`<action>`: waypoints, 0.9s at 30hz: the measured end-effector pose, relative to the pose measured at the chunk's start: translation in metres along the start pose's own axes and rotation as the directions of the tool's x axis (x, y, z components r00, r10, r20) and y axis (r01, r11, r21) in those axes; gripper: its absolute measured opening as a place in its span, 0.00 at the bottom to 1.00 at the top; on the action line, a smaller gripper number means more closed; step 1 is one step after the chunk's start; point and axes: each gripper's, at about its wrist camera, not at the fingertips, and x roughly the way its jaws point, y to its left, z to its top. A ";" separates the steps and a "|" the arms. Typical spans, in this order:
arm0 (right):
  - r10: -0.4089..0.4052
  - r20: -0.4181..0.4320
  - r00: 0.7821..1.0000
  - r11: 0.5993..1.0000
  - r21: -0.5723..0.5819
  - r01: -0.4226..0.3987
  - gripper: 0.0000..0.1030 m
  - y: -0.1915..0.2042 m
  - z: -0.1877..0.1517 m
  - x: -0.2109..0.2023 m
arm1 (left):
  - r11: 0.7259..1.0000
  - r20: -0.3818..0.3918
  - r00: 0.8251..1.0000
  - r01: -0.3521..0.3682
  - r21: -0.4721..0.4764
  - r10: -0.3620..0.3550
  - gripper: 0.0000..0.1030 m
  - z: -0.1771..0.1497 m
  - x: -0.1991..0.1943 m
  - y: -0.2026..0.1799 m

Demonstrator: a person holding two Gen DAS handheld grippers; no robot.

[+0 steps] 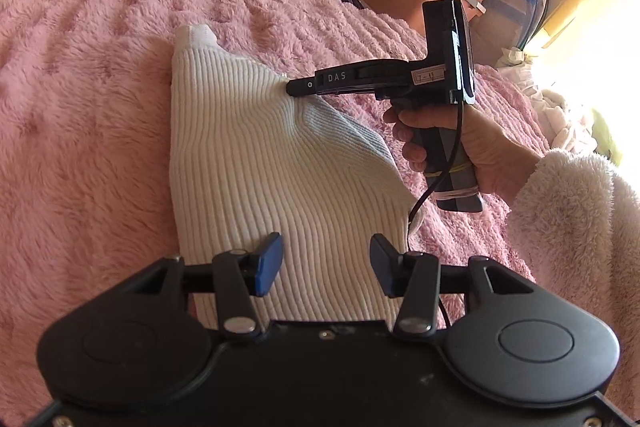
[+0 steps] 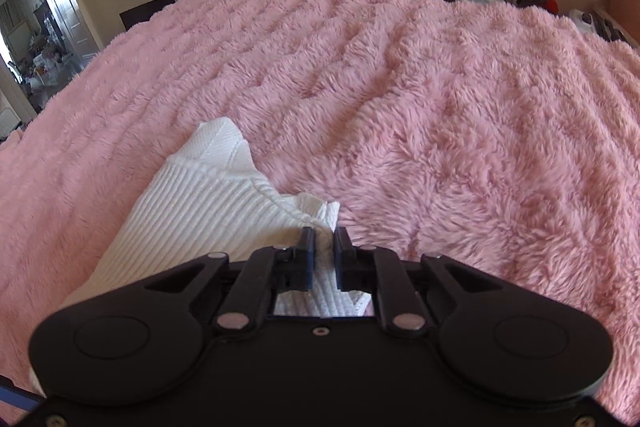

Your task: Fold small clothes

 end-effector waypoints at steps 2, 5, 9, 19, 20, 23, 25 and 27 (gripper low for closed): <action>-0.005 0.002 1.000 1.000 0.002 0.005 0.10 0.001 -0.001 0.000 | 1.000 -0.002 1.000 0.002 -0.009 -0.002 0.49 0.001 0.001 0.001; -0.016 -0.005 1.000 1.000 -0.021 0.016 0.10 0.006 0.001 -0.002 | 1.000 -0.004 1.000 -0.002 -0.009 0.002 0.49 0.001 0.002 0.001; -0.038 0.004 0.999 0.998 -0.057 0.038 0.14 0.014 0.003 -0.011 | 1.000 -0.006 1.000 -0.010 -0.004 0.010 0.49 -0.001 0.004 -0.001; -0.002 0.118 0.993 1.000 0.023 -0.001 0.27 0.008 -0.022 -0.085 | 1.000 0.034 0.999 0.009 -0.001 -0.009 0.49 -0.003 -0.009 -0.016; 0.008 0.123 0.992 0.999 0.043 -0.013 0.29 0.005 -0.029 -0.092 | 1.000 0.034 0.999 0.023 0.004 -0.023 0.49 -0.004 -0.011 -0.020; 0.004 0.118 0.993 0.994 0.110 -0.018 0.32 -0.004 -0.050 -0.104 | 0.998 0.014 0.998 0.055 0.039 -0.055 0.50 -0.014 -0.007 -0.039; -0.015 0.110 0.994 0.988 0.153 -0.002 0.32 -0.010 -0.063 -0.106 | 0.995 -0.012 0.997 0.076 0.064 -0.076 0.50 -0.022 0.000 -0.051; -0.027 0.100 0.995 0.981 0.193 0.007 0.33 -0.016 -0.075 -0.103 | 0.993 -0.043 0.996 0.079 0.084 -0.075 0.50 -0.029 0.010 -0.059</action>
